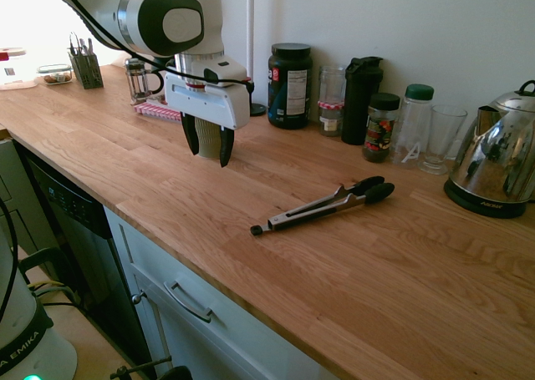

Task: Put the tongs back in the holder

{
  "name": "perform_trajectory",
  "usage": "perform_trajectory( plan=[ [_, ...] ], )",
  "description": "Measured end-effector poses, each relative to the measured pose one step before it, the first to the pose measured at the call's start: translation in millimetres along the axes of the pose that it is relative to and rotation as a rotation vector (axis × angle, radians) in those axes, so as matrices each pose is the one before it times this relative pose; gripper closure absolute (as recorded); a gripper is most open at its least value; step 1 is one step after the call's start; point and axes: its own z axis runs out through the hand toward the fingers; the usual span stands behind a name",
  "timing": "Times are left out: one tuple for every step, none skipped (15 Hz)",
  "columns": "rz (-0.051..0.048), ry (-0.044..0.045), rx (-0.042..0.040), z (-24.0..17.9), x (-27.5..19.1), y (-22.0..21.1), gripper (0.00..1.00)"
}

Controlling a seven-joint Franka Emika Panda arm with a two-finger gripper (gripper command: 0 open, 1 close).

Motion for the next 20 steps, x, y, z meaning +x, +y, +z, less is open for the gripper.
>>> perform_trajectory(
  plan=[
    [0.0023, -0.00383, -0.00017, 0.95, -0.03, -0.02, 0.0],
    [0.00374, -0.00808, -0.001, 2.57, 0.29, -0.53, 0.0],
    [0.00315, 0.00368, 0.00515, -2.59, 2.61, -1.99, 0.0],
    [0.00924, 0.01058, 0.01387, -9.24, 6.7, -2.81, 0.0],
    [0.02005, 0.01323, 0.01795, -13.36, 11.3, -1.27, 0.0],
    [0.03055, 0.01187, 0.01794, -15.53, 17.46, 1.13, 0.0],
    [0.03791, 0.0066, 0.01196, -12.81, 20.92, 3.9, 0.0],
    [0.0372, 0.00349, 0.00777, -8.48, 23.39, 5.64, 0.0],
    [0.03572, 0.00146, 0.00275, -2.87, 23.94, 5.8, 0.0],
    [0.03115, 0.00095, -0.00031, 0.56, 26.04, 6.59, 0.0],
    [0.02469, -0.00221, -0.00564, 4.89, 23.7, 7.29, 0.0],
    [0.02431, -0.00236, -0.008, 6.19, 23.1, 8.19, 0.0],
    [0.0192, -0.00118, -0.00817, 5.18, 21.11, 7.39, 0.0],
    [0.01209, -0.00418, -0.00833, 6.42, 15.62, 5.82, 0.0],
    [0.0083, -0.00675, -0.00934, 7.33, 9.19, 4.17, 0.0],
    [0.00786, -0.00736, -0.01096, 7.32, 4.65, 3.08, 0.0],
    [0.00475, -0.00621, -0.00841, 6.07, 2.59, 1.94, 0.0],
    [0.0045, -0.00343, -0.00476, 4.86, 3.1, 2.24, 0.0],
    [0.00341, -0.0012, -0.00202, 4.9, 3.74, 2.34, 0.0],
    [0.0031, 0.00372, 0.00201, 4.77, 4.06, 1.55, 0.0]
  ],
)
